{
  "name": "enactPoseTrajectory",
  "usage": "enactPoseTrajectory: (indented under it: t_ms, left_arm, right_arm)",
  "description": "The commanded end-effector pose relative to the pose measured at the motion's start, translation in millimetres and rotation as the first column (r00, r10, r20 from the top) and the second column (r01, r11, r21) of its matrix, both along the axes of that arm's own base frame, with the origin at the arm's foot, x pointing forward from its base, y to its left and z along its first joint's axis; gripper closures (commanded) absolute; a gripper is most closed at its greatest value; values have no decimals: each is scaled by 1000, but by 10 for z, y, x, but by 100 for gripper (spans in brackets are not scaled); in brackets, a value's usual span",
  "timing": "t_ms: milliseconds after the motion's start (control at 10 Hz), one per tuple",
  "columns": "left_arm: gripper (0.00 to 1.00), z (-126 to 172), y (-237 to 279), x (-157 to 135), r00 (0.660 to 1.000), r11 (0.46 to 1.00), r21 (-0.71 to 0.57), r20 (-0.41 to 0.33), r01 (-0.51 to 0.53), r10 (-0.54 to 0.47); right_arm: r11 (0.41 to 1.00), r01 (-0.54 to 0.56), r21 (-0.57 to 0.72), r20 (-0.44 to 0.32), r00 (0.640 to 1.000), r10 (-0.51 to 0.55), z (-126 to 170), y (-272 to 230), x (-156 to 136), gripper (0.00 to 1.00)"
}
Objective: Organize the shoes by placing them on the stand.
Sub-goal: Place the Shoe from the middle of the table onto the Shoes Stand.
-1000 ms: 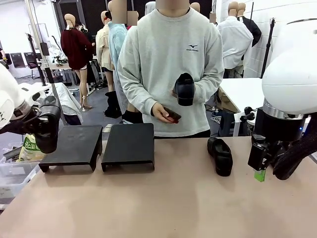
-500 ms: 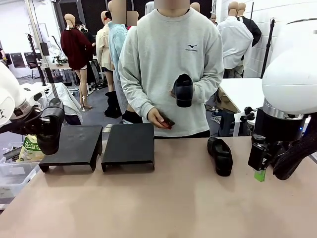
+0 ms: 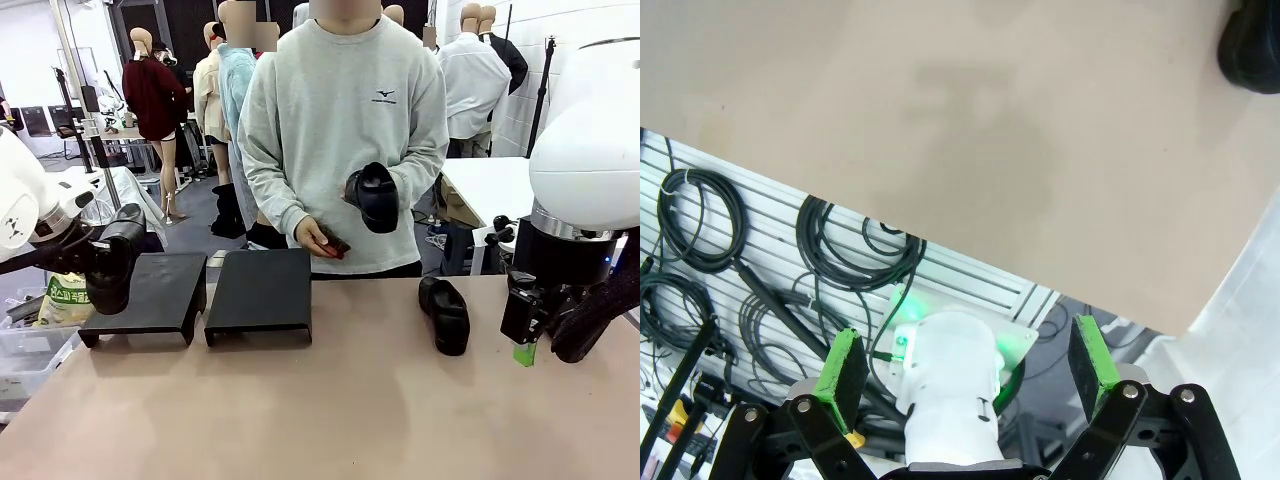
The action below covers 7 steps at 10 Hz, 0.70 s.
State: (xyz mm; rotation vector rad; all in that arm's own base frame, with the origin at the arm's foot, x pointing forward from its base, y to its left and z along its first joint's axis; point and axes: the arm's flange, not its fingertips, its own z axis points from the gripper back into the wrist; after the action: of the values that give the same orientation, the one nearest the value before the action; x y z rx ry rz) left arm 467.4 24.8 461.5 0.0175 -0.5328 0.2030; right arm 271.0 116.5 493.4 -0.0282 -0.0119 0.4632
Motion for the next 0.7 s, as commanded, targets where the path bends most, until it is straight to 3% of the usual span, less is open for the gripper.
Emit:
enactPoseTrajectory:
  t_ms: [0,200,600]
  left_arm:
    - [100,177,250,177,995,996,-50,-60,80,-83]
    - [100,219,405,311,996,997,-38,-64,62,-64]
    - [100,-49,509,442,989,987,-144,-115,73,-90]
  right_arm:
    - [1000,6,19,-10,1000,-5,-6,20,-10,0]
    - [1000,6,19,-10,1000,-5,-6,20,-10,0]
    - [1000,6,19,-10,1000,-5,-6,20,-10,0]
